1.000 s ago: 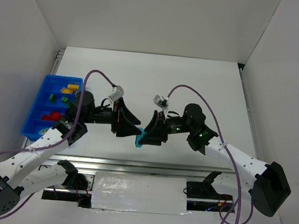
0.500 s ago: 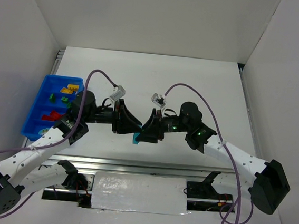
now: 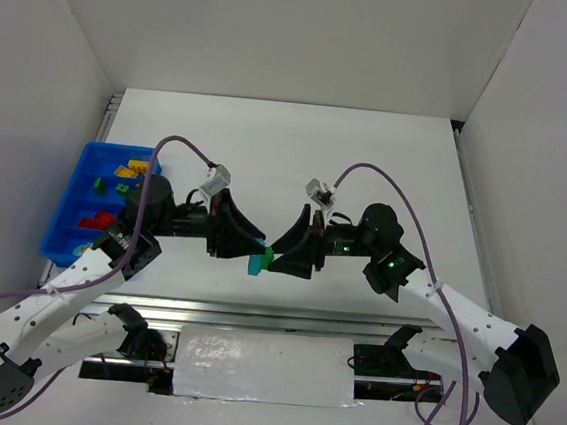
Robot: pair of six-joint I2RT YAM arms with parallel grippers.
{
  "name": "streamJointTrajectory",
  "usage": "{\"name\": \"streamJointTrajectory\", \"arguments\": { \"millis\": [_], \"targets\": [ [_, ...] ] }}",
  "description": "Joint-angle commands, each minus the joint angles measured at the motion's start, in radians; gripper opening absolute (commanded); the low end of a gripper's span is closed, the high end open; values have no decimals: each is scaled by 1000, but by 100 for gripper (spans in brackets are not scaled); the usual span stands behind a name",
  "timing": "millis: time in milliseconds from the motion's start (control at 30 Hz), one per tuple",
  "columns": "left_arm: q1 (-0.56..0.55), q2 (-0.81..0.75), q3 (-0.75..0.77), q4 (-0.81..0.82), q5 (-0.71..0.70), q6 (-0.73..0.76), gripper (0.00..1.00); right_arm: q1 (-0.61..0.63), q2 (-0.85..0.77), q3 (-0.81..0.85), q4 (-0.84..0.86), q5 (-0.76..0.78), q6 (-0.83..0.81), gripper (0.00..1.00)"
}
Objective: Sort the legos into containers by color
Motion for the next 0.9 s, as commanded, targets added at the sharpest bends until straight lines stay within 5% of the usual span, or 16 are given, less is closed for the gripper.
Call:
{"name": "streamJointTrajectory", "arguments": {
  "millis": [0, 267, 367, 433, 567, 667, 867],
  "targets": [
    [-4, -10, 21, 85, 40, -2, 0, -8, -38, -7, 81, -16, -5, 63],
    [-2, 5, 16, 142, 57, -38, 0, -7, 36, 4, 210, -42, 90, 59],
    [-2, 8, 22, 121, 43, -25, 0, -8, 51, 1, 262, -45, 106, 36],
    [-4, 12, 33, 102, 41, -19, 0, -8, 41, -6, 268, -28, 98, 1],
    [-1, 10, 63, 27, -9, 19, 0, -11, 13, -35, 289, -45, 65, 0],
    [72, 5, 154, -207, -118, 68, 0, -59, -71, -87, 237, -11, 6, 0],
    [489, 55, 272, -454, 61, 140, 0, -198, -147, -160, 174, 27, -6, 0]
  ]
}}
